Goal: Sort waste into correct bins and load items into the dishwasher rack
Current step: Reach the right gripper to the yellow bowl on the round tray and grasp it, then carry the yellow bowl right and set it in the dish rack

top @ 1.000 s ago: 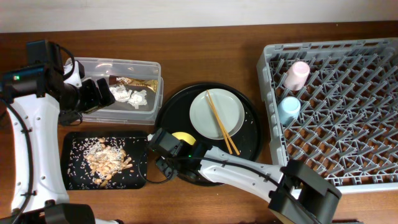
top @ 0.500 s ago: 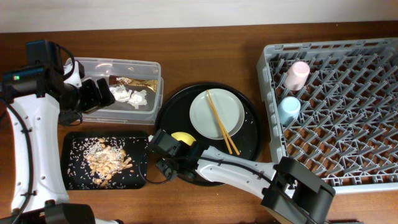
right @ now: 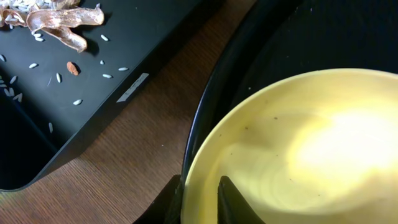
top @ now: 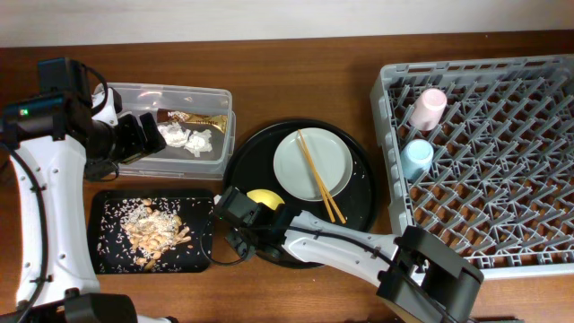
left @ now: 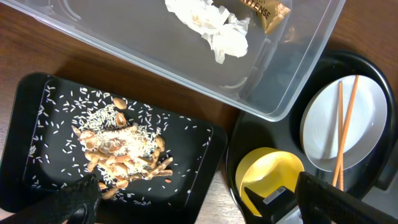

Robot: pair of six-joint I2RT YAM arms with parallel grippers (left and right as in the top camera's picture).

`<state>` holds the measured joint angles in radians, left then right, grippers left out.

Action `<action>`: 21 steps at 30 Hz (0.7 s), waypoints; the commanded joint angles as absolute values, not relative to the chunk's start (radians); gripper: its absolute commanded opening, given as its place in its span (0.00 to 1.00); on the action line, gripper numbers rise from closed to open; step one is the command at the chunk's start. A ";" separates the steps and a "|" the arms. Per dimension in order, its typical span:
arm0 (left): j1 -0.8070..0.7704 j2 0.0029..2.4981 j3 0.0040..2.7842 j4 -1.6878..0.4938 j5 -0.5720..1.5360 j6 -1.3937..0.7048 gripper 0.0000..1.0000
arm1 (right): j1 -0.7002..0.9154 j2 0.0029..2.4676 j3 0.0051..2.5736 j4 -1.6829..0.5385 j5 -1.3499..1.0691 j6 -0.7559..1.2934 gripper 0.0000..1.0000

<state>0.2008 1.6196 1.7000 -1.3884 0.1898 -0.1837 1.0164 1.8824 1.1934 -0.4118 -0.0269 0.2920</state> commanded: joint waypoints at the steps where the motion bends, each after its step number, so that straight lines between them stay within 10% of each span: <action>1: 0.206 1.602 1.702 -1.390 0.186 -0.193 0.99 | 1.021 1.879 1.193 -0.407 -0.034 0.297 0.19; 6: 0.206 1.602 1.702 -1.390 0.186 -0.193 0.99 | 1.021 1.824 1.213 -0.407 -0.083 0.297 0.04; 21: 0.206 1.602 1.702 -1.390 0.186 -0.193 0.99 | 0.921 1.429 1.214 -0.554 -0.083 0.247 0.04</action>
